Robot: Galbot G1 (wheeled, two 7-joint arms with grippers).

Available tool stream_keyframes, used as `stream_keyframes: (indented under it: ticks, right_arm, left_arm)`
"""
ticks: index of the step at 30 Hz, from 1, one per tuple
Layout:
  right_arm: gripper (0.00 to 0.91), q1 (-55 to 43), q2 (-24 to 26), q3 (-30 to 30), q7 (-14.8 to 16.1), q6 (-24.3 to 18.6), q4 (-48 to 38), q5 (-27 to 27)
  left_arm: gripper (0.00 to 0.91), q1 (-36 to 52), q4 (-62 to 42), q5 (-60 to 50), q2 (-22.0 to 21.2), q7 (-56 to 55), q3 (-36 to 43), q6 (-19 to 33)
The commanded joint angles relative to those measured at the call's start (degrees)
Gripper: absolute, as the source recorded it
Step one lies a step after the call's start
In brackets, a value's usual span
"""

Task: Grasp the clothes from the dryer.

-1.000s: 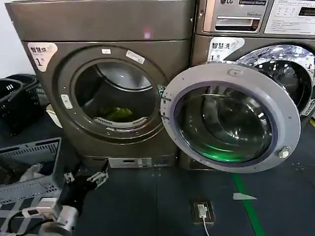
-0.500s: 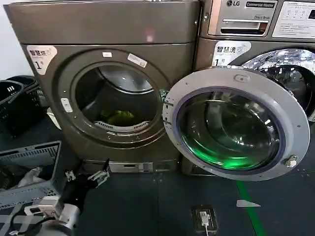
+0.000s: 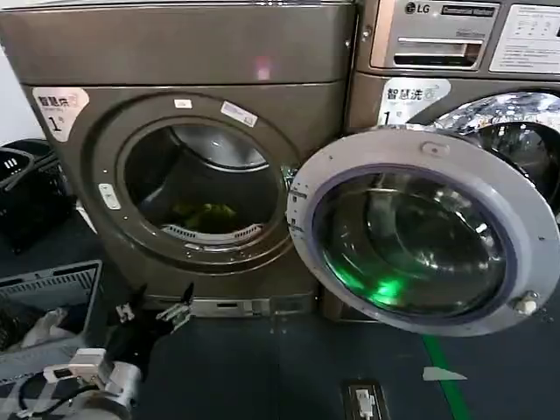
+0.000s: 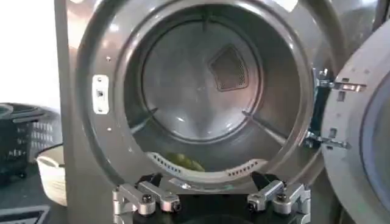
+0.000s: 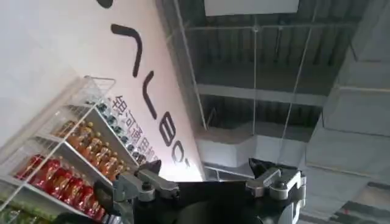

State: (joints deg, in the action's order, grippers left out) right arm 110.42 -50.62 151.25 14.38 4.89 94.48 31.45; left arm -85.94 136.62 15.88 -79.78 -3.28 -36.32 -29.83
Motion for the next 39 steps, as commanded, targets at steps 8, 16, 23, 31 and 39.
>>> stream_keyframes:
  ticks: [8,16,23,31,39]
  right_arm:
    - [0.907,-0.29,-0.13,-0.24,0.1,-0.1,0.07,-0.21]
    - [0.907,0.04,-0.2,-0.01,0.18,-0.15,0.12,-0.14]
    - [0.907,0.12,-0.39,-0.03,0.22,-0.21,0.31,-0.08]
    - [0.907,0.3,-0.67,-0.02,0.22,-0.55,0.49,0.12]
    - [0.907,0.54,-1.63,0.05,0.2,-0.65,1.19,0.12]
  left_arm:
    - [0.907,0.16,-0.39,0.0,0.15,0.06,0.18,-0.1]
    - [0.907,0.25,-0.5,-0.09,0.12,0.06,0.57,-0.09]
    - [0.907,0.09,-0.32,-0.05,0.4,0.03,0.51,-0.1]
    - [0.907,0.24,-0.11,0.03,0.5,0.11,0.59,-0.11]
    - [0.907,1.93,-1.22,0.21,0.45,0.24,0.92,-0.11]
